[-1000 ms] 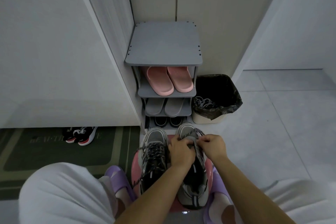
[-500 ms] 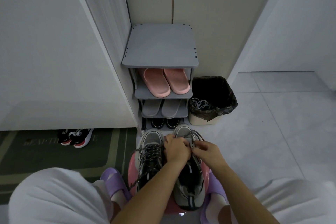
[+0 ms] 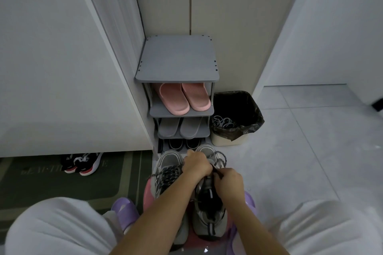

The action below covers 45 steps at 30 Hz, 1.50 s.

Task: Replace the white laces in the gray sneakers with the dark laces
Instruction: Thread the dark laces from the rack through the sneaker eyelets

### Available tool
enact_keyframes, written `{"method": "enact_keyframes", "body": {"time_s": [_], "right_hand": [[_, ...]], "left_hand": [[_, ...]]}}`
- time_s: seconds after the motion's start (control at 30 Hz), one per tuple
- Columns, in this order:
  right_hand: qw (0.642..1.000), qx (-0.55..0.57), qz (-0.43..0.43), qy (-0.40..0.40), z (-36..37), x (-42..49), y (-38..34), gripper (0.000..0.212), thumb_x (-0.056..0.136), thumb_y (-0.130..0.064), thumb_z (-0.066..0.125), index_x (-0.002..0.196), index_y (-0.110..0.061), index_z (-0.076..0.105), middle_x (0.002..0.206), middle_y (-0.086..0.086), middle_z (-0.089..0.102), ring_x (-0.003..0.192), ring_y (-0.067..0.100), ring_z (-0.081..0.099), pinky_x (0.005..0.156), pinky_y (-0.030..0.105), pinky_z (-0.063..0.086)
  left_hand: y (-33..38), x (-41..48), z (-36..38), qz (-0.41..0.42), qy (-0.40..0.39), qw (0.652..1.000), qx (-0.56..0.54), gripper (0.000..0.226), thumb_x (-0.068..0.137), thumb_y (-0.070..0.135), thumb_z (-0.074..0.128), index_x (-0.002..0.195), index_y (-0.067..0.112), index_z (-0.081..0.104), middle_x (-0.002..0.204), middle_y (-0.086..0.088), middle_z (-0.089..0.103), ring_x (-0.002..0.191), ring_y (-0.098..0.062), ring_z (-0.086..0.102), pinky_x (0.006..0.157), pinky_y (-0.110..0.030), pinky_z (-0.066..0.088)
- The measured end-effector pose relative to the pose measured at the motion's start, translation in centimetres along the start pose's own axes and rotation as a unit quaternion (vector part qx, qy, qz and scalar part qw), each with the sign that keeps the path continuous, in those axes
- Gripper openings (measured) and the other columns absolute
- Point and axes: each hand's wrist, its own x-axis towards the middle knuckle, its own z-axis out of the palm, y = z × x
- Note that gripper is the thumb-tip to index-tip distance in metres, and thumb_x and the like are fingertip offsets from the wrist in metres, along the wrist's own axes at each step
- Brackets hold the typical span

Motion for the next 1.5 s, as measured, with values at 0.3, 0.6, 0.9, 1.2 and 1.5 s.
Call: {"method": "enact_keyframes", "body": {"time_s": [0.3, 0.6, 0.9, 1.2, 1.5], "right_hand": [[0.997, 0.028, 0.067, 0.030, -0.2, -0.1, -0.4, 0.023, 0.090, -0.013, 0.046, 0.082, -0.007, 0.067, 0.076, 0.009, 0.065, 0.069, 0.024, 0.061, 0.066, 0.034, 0.053], [0.999, 0.001, 0.039, 0.006, -0.6, -0.4, -0.7, 0.023, 0.091, -0.014, 0.048, 0.081, -0.006, 0.067, 0.070, 0.005, 0.057, 0.064, 0.022, 0.051, 0.061, 0.026, 0.038], [0.999, -0.013, 0.036, -0.007, -0.9, -0.4, -0.8, 0.021, 0.092, -0.016, 0.049, 0.085, -0.008, 0.067, 0.071, 0.002, 0.058, 0.064, 0.018, 0.053, 0.061, 0.024, 0.041], [0.998, 0.016, 0.054, -0.012, -0.9, -0.4, -0.6, 0.023, 0.090, -0.014, 0.048, 0.070, -0.014, 0.058, 0.058, -0.001, 0.051, 0.052, 0.010, 0.047, 0.049, 0.020, 0.033], [0.998, 0.023, 0.055, -0.006, -0.8, -0.4, -0.7, 0.023, 0.088, -0.014, 0.049, 0.072, -0.007, 0.064, 0.068, 0.009, 0.060, 0.065, 0.027, 0.057, 0.061, 0.029, 0.046]], "left_hand": [[-2.5, -0.7, -3.9, 0.065, 0.123, 0.989, 0.054, 0.018, 0.086, 0.017, 0.060, 0.101, 0.013, 0.069, 0.140, 0.001, 0.030, 0.126, -0.020, 0.031, 0.098, -0.035, 0.037], [-9.8, -2.1, -4.9, -0.038, 0.055, 0.998, -0.006, 0.015, 0.083, 0.023, 0.058, 0.085, 0.020, 0.073, 0.099, 0.000, 0.067, 0.103, -0.020, 0.058, 0.087, -0.040, 0.053], [-2.4, -2.5, -2.6, 0.140, 0.114, 0.981, 0.071, 0.029, 0.092, 0.033, 0.053, 0.117, 0.023, 0.060, 0.123, -0.002, 0.055, 0.118, -0.024, 0.045, 0.097, -0.038, 0.041], [-1.5, -1.7, -2.5, 0.072, 0.067, 0.993, 0.063, 0.010, 0.091, 0.016, 0.057, 0.095, 0.023, 0.063, 0.105, 0.002, 0.066, 0.107, -0.021, 0.052, 0.087, -0.034, 0.042], [-10.9, -3.7, -5.4, -0.010, 0.108, 0.992, -0.057, 0.023, 0.093, 0.022, 0.053, 0.073, 0.033, 0.049, 0.086, 0.011, 0.060, 0.085, -0.010, 0.058, 0.084, -0.033, 0.050]]}}
